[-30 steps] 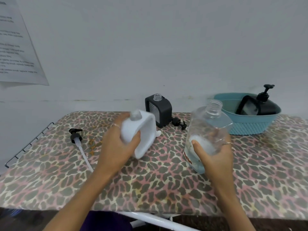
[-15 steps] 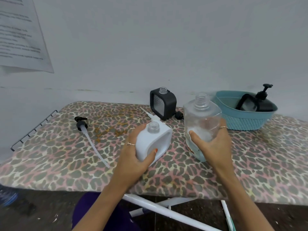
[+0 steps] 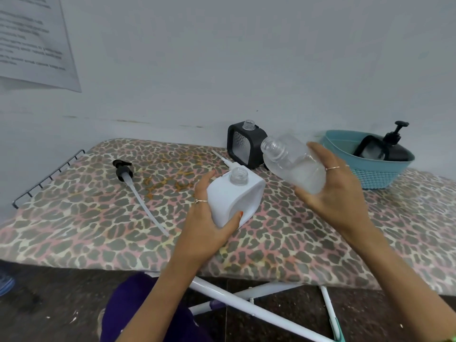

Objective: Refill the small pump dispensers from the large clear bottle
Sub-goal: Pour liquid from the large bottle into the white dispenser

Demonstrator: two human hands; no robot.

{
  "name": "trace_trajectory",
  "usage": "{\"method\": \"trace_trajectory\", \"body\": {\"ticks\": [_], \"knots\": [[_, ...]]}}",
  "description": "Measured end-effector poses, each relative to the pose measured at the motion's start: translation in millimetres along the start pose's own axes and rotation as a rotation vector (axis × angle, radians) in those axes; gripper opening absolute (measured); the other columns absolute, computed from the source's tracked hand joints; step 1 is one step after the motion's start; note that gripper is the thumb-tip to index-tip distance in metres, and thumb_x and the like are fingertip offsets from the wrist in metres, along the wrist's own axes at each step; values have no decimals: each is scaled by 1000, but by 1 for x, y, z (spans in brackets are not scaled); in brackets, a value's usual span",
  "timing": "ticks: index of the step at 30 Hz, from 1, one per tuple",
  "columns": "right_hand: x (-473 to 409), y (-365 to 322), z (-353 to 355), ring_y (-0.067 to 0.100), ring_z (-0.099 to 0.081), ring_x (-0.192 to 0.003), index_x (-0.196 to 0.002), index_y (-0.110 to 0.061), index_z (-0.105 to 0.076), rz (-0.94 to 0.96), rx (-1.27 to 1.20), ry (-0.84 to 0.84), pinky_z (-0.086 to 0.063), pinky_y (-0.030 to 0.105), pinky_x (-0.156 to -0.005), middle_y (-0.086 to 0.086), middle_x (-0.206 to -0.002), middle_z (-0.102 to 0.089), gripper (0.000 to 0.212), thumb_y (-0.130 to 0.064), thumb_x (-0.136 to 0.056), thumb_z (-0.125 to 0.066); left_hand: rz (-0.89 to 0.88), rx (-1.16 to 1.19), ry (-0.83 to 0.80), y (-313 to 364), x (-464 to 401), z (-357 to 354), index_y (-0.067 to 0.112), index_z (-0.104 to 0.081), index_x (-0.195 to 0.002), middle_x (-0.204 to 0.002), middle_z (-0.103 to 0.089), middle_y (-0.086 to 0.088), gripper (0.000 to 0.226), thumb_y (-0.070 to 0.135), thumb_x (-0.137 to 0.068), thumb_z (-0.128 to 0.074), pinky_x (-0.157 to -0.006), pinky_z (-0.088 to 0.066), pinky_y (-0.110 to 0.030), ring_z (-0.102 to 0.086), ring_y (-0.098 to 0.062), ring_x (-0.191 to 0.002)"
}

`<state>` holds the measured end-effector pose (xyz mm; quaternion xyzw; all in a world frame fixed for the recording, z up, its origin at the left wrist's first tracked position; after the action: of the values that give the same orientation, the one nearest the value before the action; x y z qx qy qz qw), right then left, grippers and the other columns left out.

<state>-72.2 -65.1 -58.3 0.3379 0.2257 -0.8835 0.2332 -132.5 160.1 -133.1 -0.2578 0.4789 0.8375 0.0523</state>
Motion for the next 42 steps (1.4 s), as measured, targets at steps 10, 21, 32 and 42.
{"method": "trace_trajectory", "body": {"ticks": [10,21,32,42], "knots": [[-13,-1,1,43,-63,-94,-133,-2,-53,265,248,-17,-51,49,-75,22,-113,-64,82,-22,-62,-88,24,-7,-12,1,0,0,40,-24,-133,-121,-51,9,77,27,-79,-77,-91,-49,-31,-53,-11,-107],[-22,7,-1,42,-63,-99,-135,-9,-48,400,371,-3,-48,51,-77,20,-117,-63,78,-9,-65,-82,52,3,-19,0,0,0,45,-25,-128,-118,-53,11,74,28,-79,-77,-89,-51,-31,-55,-9,-106],[-25,-1,5,44,-63,-99,-133,-11,-42,472,407,0,-49,53,-75,22,-116,-63,76,-6,-67,-78,45,0,-17,1,0,2,44,-24,-127,-111,-52,17,72,30,-79,-77,-84,-52,-28,-56,-6,-101],[-30,-2,6,44,-62,-101,-134,-11,-43,493,416,10,-48,52,-75,23,-116,-62,72,-7,-69,-75,60,-2,-25,1,0,0,36,-28,-132,-112,-55,11,71,42,-74,-69,-82,-54,-35,-57,-10,-101]]}}
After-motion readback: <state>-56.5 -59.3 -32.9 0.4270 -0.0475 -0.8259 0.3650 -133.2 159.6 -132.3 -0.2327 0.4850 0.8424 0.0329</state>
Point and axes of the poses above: each hand's wrist, its own x-axis away from the middle knuckle, its own z-axis out of the back of the hand, y = z × x, the point moved 4 cm from there along -x, towards the middle knuckle
